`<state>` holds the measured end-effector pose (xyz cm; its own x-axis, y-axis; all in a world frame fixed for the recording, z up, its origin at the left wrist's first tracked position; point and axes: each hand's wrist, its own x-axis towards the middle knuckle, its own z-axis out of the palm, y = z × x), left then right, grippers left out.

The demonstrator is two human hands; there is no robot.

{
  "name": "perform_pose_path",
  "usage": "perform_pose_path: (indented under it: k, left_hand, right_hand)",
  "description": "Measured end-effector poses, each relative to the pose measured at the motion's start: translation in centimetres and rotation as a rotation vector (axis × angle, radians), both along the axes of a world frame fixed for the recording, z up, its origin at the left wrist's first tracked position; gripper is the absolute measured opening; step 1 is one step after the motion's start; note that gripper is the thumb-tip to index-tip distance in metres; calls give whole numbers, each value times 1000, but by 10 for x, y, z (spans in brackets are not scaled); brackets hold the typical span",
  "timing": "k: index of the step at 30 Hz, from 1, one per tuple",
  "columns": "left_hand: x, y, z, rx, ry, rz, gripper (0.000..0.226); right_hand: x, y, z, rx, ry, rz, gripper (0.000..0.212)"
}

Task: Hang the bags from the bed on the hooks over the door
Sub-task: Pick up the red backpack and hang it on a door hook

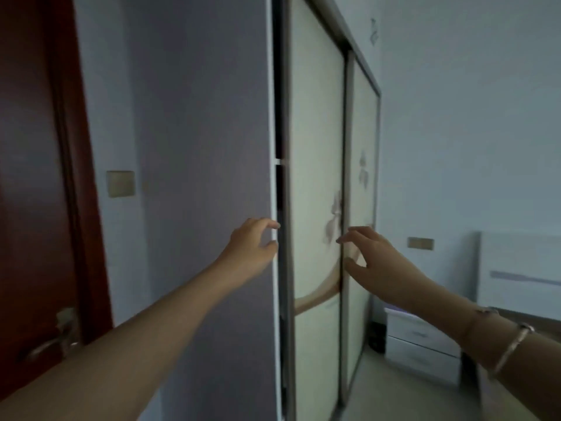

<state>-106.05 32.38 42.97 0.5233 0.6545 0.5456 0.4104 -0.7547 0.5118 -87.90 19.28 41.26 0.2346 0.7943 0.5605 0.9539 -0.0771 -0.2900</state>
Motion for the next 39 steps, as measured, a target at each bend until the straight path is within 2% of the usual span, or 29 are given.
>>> perform_pose_path:
  k: [6,13,16,18,23,31,39]
  left_hand:
    - [149,-28,-43,-96,7,-279,34]
    - [316,-14,-86,-159,68,-581,35]
    - [384,-20,-103,-198,125,-678,37]
    - [419,-29,-111,-204,152,-741,35]
    - [512,-73,-145,-249,221,-912,32]
    - [680,-187,-204,-250,370,-1119,32]
    - [836,-292,-266,-362,515,-1177,32]
  right_hand:
    - [92,-50,-37,-62,43,-174,40]
    - [196,-81,-82,-129,81,-464,39]
    - [238,-96,-96,-179,150,-623,39]
    - [263,-109,-106,-174,210,-644,35]
    - [316,-164,-140,-203,230,-855,39]
    - [448,-263,-198,-175,351,-1023,37]
    - [599,-376,-263,-212,618,-1199,36]
